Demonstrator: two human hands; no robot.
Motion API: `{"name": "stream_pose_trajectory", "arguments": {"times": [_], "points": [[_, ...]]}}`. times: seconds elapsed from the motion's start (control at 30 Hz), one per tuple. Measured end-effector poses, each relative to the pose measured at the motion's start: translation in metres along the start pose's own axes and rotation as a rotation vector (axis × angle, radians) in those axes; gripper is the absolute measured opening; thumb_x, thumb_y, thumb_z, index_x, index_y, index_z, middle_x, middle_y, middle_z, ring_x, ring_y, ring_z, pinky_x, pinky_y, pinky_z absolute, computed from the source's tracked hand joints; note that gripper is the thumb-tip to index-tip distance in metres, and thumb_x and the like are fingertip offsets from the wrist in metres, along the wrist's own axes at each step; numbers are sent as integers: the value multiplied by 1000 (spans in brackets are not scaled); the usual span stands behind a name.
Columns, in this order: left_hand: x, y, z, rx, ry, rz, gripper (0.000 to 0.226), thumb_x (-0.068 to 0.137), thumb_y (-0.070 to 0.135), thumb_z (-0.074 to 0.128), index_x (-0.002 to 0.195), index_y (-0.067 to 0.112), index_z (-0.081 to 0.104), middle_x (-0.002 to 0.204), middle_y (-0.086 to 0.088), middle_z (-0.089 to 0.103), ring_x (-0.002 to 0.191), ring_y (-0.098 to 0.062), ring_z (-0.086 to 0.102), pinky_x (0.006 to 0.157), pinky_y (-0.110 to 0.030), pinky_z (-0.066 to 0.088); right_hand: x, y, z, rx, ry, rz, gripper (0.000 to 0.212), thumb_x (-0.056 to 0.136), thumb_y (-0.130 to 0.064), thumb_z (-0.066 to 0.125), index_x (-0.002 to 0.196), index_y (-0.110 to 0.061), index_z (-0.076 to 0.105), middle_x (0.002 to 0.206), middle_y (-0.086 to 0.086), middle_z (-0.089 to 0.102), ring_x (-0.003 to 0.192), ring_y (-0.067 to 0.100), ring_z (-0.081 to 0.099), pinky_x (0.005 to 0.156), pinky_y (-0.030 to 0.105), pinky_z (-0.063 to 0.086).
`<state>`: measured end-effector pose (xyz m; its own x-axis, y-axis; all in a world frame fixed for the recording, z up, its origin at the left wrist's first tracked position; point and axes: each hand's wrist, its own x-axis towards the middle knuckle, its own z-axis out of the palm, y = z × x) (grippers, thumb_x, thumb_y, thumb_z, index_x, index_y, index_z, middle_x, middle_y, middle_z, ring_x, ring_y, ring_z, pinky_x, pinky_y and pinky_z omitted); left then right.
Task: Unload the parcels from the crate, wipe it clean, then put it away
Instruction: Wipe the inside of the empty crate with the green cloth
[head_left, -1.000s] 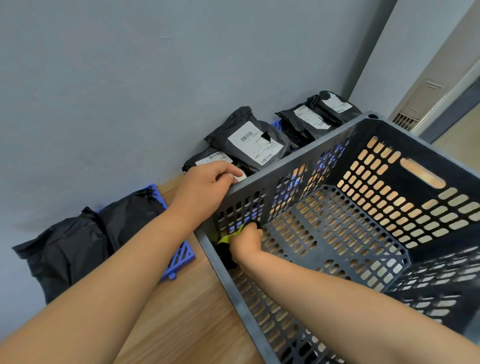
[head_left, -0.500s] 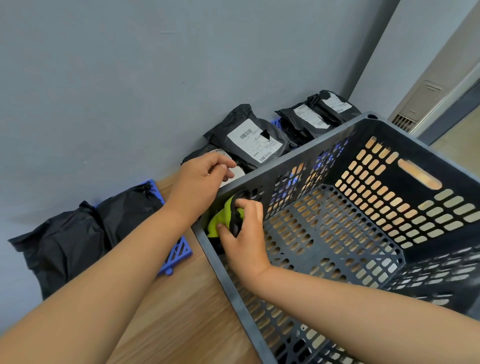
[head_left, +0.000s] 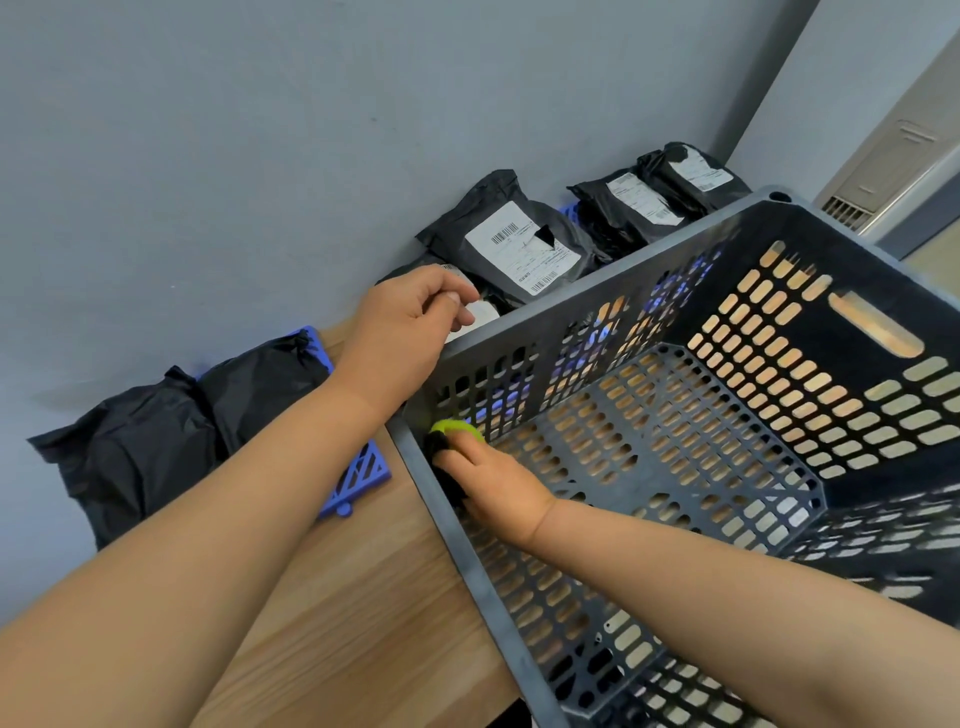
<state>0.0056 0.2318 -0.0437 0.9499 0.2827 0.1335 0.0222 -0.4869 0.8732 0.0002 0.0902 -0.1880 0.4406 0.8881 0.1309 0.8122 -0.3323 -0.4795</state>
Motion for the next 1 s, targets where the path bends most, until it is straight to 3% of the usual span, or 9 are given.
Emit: {"name": "stream_pose_trajectory", "arguments": {"times": [0.13,0.33,0.4,0.53,0.63,0.73,0.8,0.93,1.0], "points": [[-1,0,0,57,-4,22,25,96,9,44,97,18,68,86,3,69,80,0,62,68,-7,46,-11,15,5,-153,-336,18,52,80,7,59,130,-2,47,127,22,47,109,39,50,85,46,44],[-1,1,0,115,18,15,25,95,12,44,97,23,67,85,7,69,83,-3,63,80,-28,54,-1,21,3,-438,-339,-200,26,60,-8,79,82,-14,68,65,3,61,63,26,54,54,31,41],[0,1,0,132,26,7,26,95,12,44,97,23,68,85,8,69,83,-3,64,82,-33,54,0,20,4,-410,-340,-193,30,68,-7,74,97,-9,67,72,7,64,70,30,56,58,34,43],[2,-2,3,201,54,7,27,94,13,44,96,25,68,81,12,68,83,-7,65,81,-39,54,-6,28,12,-396,-431,-123,53,90,-1,47,141,-2,33,122,20,56,109,37,47,86,45,38],[2,-3,4,258,92,-11,27,93,15,44,94,27,68,78,13,68,80,-8,65,78,-38,53,-9,35,15,-352,-431,-117,57,91,-2,43,144,-1,24,123,22,53,112,37,44,89,45,35],[1,-2,7,355,129,-5,27,92,18,42,96,28,67,77,10,69,76,-13,65,74,-39,53,-14,41,12,-267,-437,-135,43,94,-11,33,134,5,38,114,29,56,103,41,51,86,45,39],[-1,-2,9,480,140,26,28,92,21,41,101,28,66,77,5,70,75,-18,64,71,-41,52,-15,45,9,-212,-432,-105,44,93,-19,21,120,6,46,130,31,47,102,43,54,87,46,44],[-3,3,15,822,117,132,26,95,18,44,112,20,64,84,-8,69,79,-31,61,65,-39,46,-16,62,11,-283,-398,-261,38,88,-15,46,124,-6,54,132,14,54,112,37,55,93,47,46],[-3,5,19,945,102,114,28,97,19,42,117,19,62,88,-11,67,81,-33,60,62,-36,40,-15,70,14,-366,-456,-338,52,79,-20,64,130,-15,54,129,7,58,122,37,50,98,54,39]]}}
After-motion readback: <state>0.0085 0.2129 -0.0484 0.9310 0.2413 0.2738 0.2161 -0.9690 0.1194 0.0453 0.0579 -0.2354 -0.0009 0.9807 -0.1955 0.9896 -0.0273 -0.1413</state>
